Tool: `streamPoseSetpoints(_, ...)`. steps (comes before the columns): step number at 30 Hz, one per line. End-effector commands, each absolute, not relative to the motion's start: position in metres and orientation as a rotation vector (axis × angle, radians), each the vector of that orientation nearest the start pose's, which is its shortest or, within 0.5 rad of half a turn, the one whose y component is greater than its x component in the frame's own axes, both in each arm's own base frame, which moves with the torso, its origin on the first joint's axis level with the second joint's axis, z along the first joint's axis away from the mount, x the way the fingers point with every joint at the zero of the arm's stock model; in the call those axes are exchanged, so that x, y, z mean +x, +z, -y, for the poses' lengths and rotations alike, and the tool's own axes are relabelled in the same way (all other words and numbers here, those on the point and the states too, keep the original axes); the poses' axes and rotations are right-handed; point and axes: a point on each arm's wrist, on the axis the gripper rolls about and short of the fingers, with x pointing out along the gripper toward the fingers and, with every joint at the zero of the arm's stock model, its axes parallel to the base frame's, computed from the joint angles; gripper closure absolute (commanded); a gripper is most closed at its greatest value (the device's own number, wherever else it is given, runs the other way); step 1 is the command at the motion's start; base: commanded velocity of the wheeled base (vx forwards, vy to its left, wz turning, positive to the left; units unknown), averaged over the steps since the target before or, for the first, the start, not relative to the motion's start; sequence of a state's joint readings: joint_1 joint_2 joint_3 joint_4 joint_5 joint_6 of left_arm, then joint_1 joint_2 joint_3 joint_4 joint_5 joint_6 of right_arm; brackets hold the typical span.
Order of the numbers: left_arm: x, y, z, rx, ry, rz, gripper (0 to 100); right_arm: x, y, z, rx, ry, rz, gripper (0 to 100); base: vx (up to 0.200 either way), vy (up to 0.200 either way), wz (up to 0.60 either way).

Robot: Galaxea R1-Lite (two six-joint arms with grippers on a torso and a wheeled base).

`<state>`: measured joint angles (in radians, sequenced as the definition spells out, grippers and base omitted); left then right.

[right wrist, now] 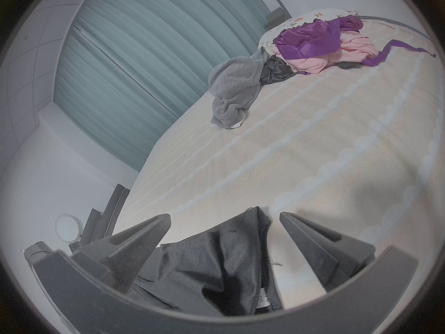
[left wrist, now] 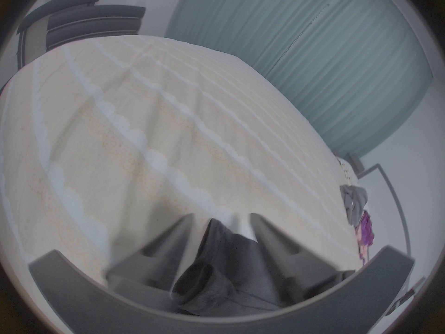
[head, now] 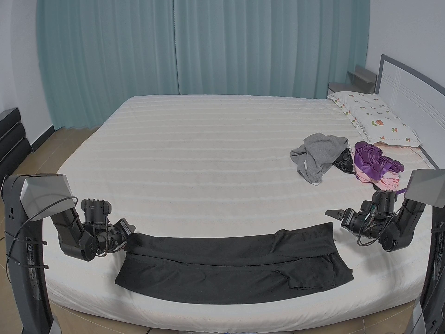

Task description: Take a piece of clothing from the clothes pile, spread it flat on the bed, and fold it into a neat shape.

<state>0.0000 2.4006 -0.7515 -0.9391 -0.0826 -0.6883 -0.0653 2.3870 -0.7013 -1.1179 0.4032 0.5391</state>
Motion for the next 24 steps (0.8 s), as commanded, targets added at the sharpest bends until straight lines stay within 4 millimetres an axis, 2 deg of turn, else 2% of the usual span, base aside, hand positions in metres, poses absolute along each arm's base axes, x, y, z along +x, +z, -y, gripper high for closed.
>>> streamPoseSetpoints(1,0.361,-0.020,-0.002,-0.769,0.182,-0.641,0,0.354,-0.017,0.006,0.641,0.194,-0.625,0,0.000,0.000,0.00)
streamPoseSetpoints(3,0.359,-0.015,-0.004,-0.789,0.188,-0.631,0,0.352,-0.016,0.005,0.642,0.196,-0.633,0,0.000,0.000,0.00)
streamPoseSetpoints(4,0.351,-0.003,-0.006,-0.817,0.183,-0.620,0,0.343,-0.012,0.004,0.641,0.194,-0.640,0,0.000,0.000,0.00)
streamPoseSetpoints(6,0.345,0.003,-0.007,-0.824,0.183,-0.615,0,0.337,-0.008,0.004,0.642,0.195,-0.642,0,0.000,0.000,0.00)
streamPoseSetpoints(7,0.337,0.006,-0.006,-0.825,0.184,-0.626,0,0.327,-0.002,0.003,0.644,0.194,-0.647,0,0.000,0.000,0.00)
streamPoseSetpoints(12,0.311,0.004,0.001,-0.849,0.198,-0.693,0,0.293,0.008,-0.005,0.646,0.199,-0.695,0,-0.040,0.000,0.00)
streamPoseSetpoints(14,0.310,0.003,0.002,-0.852,0.198,-0.697,0,0.292,0.008,-0.005,0.646,0.198,-0.697,0,-0.200,0.000,0.00)
streamPoseSetpoints(15,0.294,-0.004,0.007,-0.854,0.201,-0.763,0,0.277,0.010,-0.009,0.668,0.191,-0.729,0,-0.200,0.000,0.00)
streamPoseSetpoints(20,0.279,-0.010,0.010,-0.847,0.210,-0.808,0,0.271,0.008,-0.012,0.771,0.159,-0.756,0,-0.200,0.000,0.00)
streamPoseSetpoints(24,0.268,-0.017,0.013,-0.816,0.233,-0.847,0,0.273,-0.005,-0.011,0.807,0.121,-0.774,0,0.000,0.000,0.00)
